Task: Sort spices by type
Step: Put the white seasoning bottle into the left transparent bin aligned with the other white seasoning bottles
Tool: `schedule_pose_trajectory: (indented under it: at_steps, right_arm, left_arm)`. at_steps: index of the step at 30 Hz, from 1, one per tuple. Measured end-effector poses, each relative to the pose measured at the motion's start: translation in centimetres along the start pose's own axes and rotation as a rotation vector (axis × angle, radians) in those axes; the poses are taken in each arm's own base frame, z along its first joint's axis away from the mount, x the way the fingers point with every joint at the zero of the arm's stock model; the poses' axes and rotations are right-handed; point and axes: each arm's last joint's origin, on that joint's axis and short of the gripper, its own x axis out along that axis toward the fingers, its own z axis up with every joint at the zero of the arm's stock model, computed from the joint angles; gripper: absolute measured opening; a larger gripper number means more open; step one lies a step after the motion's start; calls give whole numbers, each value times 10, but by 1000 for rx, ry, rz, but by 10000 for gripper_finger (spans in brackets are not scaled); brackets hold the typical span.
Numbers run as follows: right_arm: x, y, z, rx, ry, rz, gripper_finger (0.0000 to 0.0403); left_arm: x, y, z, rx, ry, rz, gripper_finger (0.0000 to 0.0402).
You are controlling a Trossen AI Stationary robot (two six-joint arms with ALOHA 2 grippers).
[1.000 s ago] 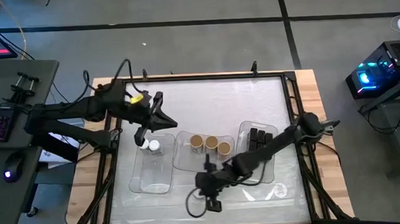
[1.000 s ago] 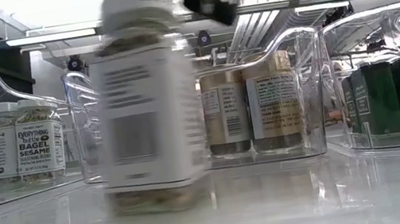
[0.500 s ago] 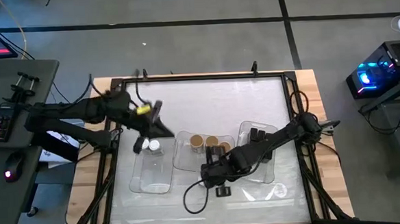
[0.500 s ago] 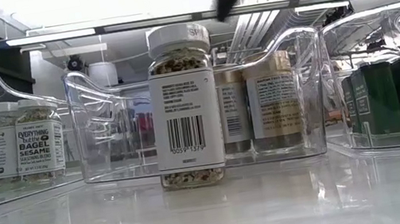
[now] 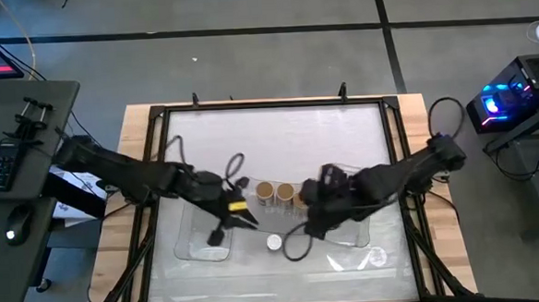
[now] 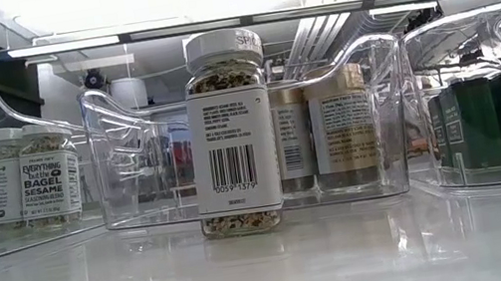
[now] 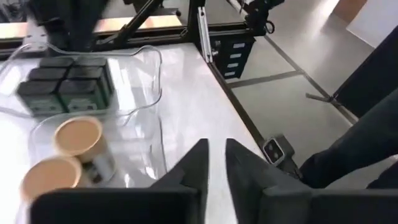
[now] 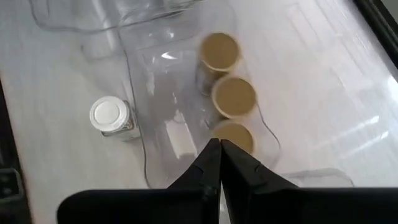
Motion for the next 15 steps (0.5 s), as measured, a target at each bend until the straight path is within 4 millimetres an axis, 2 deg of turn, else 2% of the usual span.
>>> schedule_pose_trajectory:
  at_steps: [4,7,12,15]
  right_arm:
    - [-32,-7,-14,119,-32,-17,0]
    - [-48,-8,-28,142,-33,-37,0]
    - [-61,-1,-53,94,-22,-120,0]
    - [-61,5,-68,47,-11,-140,0]
  left_arm:
    - [32,0,-4,-53,11,-21,100]
    - [49,-1,-2,-108,71,-30,155]
    - [75,-9,2,-152,199,-27,237]
    - [93,-15,7,-155,198,-6,272]
